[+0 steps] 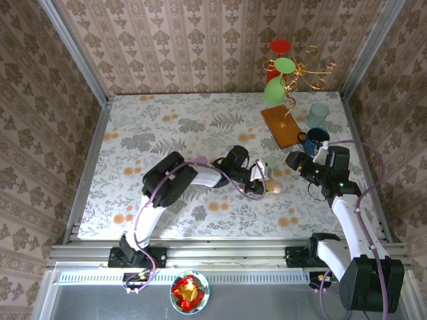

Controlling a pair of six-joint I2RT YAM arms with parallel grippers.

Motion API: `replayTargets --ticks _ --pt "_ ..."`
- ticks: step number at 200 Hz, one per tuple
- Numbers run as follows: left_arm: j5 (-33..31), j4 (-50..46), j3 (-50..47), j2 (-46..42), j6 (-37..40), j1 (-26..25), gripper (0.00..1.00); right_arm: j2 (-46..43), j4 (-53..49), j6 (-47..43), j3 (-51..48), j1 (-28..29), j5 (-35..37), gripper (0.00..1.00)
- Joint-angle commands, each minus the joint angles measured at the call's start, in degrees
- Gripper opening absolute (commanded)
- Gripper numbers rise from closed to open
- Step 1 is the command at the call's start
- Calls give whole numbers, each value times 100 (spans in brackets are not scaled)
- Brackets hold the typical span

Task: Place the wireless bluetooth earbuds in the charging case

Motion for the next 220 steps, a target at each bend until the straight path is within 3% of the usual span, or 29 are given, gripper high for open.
replayTargets --ticks 1,47,81,145,174,220 --pt "44 225 -248 -862 -195 234 30 -166 502 491 -52 4 -735 71" --pt "-127 241 -1060 -1800 -266 623 30 117 1697 1379 -246 293 -1447 73" --pt "-291 290 -1592 -2419 -210 809 30 675 2764 1890 -270 970 -1635 73" --pt "-454 1142 -2655 -3248 -602 1146 28 1581 3501 2297 -52 2117 -1242 72" --pt "-503 1107 -2814 -3416 -606 1190 28 1874 3908 2452 -28 2387 -1313 67" --pt "-496 1138 -2868 -3523 -678 1207 28 1987 4051 2538 1 2436 -1359 42"
